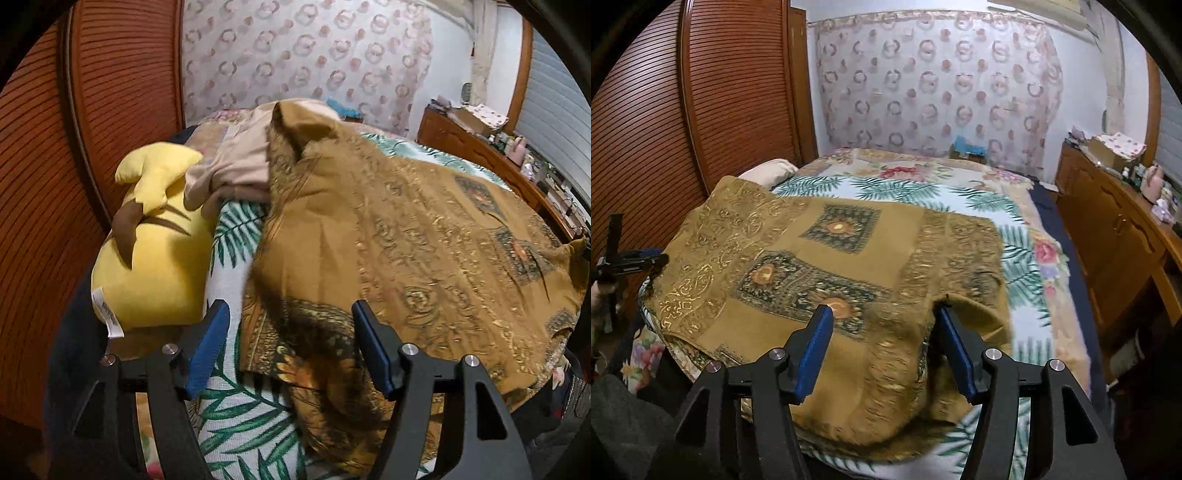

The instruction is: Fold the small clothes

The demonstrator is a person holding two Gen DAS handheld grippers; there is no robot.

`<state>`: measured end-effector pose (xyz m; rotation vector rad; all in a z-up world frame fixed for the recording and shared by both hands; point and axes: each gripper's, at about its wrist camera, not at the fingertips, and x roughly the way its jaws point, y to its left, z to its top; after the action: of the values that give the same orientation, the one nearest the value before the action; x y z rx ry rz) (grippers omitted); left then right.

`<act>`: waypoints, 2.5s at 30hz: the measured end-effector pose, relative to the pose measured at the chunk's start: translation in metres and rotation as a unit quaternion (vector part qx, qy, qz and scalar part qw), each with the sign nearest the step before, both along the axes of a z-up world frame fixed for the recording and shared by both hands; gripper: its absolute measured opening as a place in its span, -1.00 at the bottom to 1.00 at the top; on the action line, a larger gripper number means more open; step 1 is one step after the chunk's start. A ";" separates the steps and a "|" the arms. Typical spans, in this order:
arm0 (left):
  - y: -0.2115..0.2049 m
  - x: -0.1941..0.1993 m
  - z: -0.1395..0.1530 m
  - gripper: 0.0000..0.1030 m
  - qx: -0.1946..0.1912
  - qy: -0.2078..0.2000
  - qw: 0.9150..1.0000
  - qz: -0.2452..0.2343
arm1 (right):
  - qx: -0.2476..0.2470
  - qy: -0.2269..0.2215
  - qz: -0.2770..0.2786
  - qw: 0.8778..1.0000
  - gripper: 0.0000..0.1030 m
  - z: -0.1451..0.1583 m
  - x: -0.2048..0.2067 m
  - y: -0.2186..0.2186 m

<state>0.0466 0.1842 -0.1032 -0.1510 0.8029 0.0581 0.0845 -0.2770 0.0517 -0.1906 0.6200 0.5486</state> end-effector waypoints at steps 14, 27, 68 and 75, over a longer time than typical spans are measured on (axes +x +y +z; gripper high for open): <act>-0.003 -0.010 -0.006 -0.21 -0.018 -0.010 1.000 -0.014 | -0.038 0.034 0.037 0.998 0.22 -0.035 0.025 0.051; -0.032 -0.022 0.036 -0.87 -0.051 -0.067 0.994 -0.063 | -0.023 0.053 0.027 0.998 0.22 -0.055 0.032 0.049; -0.278 0.076 0.167 -0.87 -0.055 -0.141 0.928 -0.342 | 0.012 -0.031 -0.045 0.998 0.34 -0.036 -0.027 -0.032; -0.323 0.082 0.184 -0.87 -0.049 -0.142 0.914 -0.377 | 0.024 -0.034 -0.062 0.997 0.34 -0.038 -0.034 -0.042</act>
<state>0.1288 -0.1384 0.0805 0.0641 0.5278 -0.7235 0.0501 -0.3191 0.0132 -0.1245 0.5478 0.4357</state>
